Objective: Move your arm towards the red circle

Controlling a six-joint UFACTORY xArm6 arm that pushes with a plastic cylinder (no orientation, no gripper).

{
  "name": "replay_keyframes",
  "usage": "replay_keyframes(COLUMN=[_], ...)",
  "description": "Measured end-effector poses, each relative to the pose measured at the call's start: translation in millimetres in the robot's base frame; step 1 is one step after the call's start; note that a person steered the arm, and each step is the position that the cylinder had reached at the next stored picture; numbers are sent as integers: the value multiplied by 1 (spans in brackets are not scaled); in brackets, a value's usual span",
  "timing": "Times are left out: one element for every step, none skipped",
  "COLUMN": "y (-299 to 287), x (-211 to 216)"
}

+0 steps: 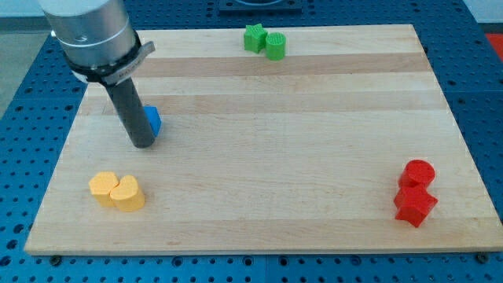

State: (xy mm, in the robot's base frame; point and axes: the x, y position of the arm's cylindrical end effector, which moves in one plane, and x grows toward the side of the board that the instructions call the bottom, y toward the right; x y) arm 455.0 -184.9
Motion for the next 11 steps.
replay_keyframes(y=[-4, -4, -4, 22, 89, 138, 142, 127, 106, 91, 87], x=[-12, -13, -13, -8, 0, -14, -54, -98, -142, -184, -222])
